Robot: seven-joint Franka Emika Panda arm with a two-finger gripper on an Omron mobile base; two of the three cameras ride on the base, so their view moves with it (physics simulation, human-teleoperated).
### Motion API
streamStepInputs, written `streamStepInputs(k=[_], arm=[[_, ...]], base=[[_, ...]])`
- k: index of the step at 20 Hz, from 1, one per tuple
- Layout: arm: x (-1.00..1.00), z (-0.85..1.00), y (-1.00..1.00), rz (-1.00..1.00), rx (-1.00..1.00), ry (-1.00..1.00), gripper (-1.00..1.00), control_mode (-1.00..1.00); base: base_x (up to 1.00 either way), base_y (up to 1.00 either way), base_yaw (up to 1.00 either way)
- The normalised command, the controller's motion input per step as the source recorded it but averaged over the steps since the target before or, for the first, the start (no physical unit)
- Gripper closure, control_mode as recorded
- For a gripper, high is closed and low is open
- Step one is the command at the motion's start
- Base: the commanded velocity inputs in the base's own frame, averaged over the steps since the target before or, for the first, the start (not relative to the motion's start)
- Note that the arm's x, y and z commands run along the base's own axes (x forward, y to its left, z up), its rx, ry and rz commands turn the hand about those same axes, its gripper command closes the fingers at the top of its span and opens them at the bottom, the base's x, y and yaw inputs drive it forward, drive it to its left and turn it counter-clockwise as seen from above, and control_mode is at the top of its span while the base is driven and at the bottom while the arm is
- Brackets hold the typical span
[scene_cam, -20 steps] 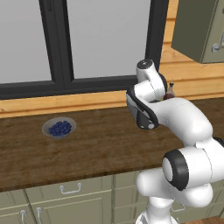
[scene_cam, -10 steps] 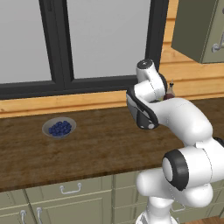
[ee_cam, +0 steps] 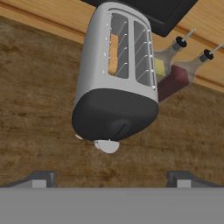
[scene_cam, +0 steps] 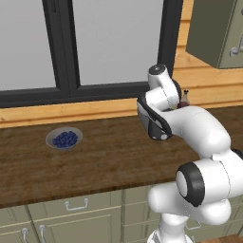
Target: Start the toaster. Once the lever pops up, take the bread to the plate on the dining counter.
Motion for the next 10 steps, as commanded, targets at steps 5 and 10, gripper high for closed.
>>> streamStepInputs(k=[5, 10], arm=[[0.0, 0.0, 0.0, 0.0, 0.0, 0.0, -1.0, -1.0], [0.0, 0.0, 0.0, 0.0, 0.0, 0.0, -1.0, -1.0]], base=[[0.0, 0.0, 0.0], [0.0, 0.0, 0.0]])
